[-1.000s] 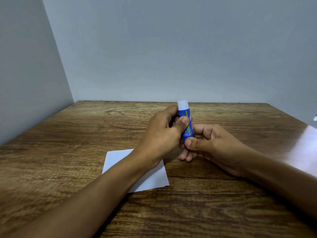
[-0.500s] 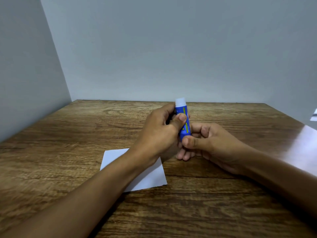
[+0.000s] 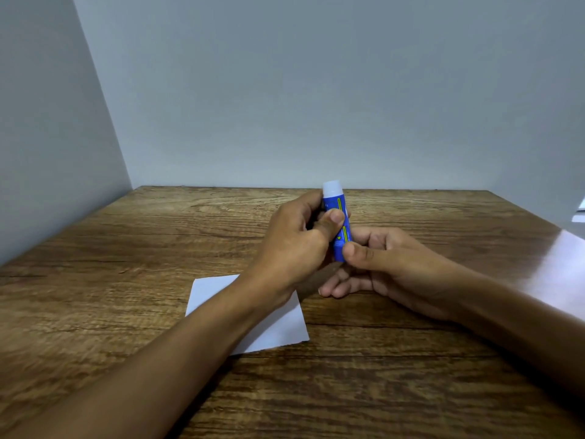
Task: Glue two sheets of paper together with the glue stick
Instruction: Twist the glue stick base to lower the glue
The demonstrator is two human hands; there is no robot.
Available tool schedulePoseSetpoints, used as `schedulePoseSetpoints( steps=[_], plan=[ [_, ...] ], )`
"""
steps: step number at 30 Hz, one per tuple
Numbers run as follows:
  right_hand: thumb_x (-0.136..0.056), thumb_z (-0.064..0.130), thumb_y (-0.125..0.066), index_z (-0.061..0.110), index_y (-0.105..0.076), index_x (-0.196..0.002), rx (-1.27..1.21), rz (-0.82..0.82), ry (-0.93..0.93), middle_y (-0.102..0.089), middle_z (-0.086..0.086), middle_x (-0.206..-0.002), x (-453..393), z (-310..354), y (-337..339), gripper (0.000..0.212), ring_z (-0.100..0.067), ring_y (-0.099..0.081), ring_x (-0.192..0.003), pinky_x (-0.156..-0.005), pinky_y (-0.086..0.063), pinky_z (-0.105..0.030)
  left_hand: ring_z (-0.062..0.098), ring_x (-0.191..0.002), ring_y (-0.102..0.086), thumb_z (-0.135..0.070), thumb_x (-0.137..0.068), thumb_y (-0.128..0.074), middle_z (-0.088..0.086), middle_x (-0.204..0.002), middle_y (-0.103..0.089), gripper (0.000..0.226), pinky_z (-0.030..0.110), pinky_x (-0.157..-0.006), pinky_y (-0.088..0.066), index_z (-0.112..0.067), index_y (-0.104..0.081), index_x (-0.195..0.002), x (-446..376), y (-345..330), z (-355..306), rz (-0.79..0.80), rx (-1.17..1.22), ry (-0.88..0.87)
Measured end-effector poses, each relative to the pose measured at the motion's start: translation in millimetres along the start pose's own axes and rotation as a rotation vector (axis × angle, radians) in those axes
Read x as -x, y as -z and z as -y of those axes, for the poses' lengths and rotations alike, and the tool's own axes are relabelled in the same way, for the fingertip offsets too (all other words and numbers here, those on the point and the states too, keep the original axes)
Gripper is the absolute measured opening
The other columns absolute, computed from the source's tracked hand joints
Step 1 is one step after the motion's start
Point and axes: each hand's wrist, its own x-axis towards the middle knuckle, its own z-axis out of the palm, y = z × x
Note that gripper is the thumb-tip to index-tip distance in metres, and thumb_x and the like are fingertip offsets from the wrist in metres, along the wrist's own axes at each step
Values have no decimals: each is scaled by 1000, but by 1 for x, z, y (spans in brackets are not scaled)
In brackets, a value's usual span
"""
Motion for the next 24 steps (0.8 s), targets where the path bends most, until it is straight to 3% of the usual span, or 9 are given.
schedulePoseSetpoints(
  steps=[3,7,10,14,17,21,24],
  plan=[
    [-79,18,-53,-2,-61,-99,-57,22,0,-71,-17,-83,2,0,3,30,-25,-71,-78,-68,-57,-25,19,-68,-49,-11,-87,-49,10,-75,-54,12,35,-64,-40,-11,-59,-80,0,1,0,-9,-6,0],
    [-70,15,-60,-1,-60,-92,-13,-50,15,-71,-11,-76,0,-3,1,28,-19,-70,-68,-64,-56,-21,26,-74,-54,-12,-86,-49,17,-80,-59,11,47,-76,-48,-6,-59,-84,1,1,-1,11,-39,-15],
    [-63,18,-67,0,-58,-90,85,-86,14,-70,-13,-69,-1,-3,-1,33,-17,-68,-61,-63,-56,-20,25,-73,-55,-11,-87,-49,15,-80,-59,12,47,-76,-49,-4,-58,-84,0,0,-2,-5,-37,-17],
    [-70,21,-69,0,-61,-95,5,-1,10,-70,-14,-79,0,-1,2,34,-23,-70,-73,-68,-57,-24,24,-68,-48,-15,-85,-49,16,-76,-54,15,43,-65,-40,-2,-57,-83,0,0,-2,5,-23,-15],
    [-76,18,-61,1,-65,-95,-35,32,13,-72,-14,-82,2,-1,2,26,-24,-71,-78,-69,-57,-24,24,-71,-49,-16,-83,-50,17,-76,-55,15,48,-69,-43,-3,-58,-82,1,1,-3,-11,-27,-15],
    [-69,13,-61,1,-62,-88,30,-57,23,-69,-13,-76,0,-4,1,22,-20,-69,-68,-62,-56,-21,27,-74,-55,-13,-86,-50,25,-87,-61,13,49,-73,-48,-3,-58,-85,1,0,-4,7,-65,-17],
    [-67,14,-64,2,-60,-86,86,-72,35,-69,-11,-71,-1,-5,0,23,-19,-67,-63,-62,-56,-21,26,-74,-56,-12,-86,-50,21,-83,-60,13,49,-76,-49,-2,-58,-85,1,0,-3,-6,-51,-14]
  ],
)
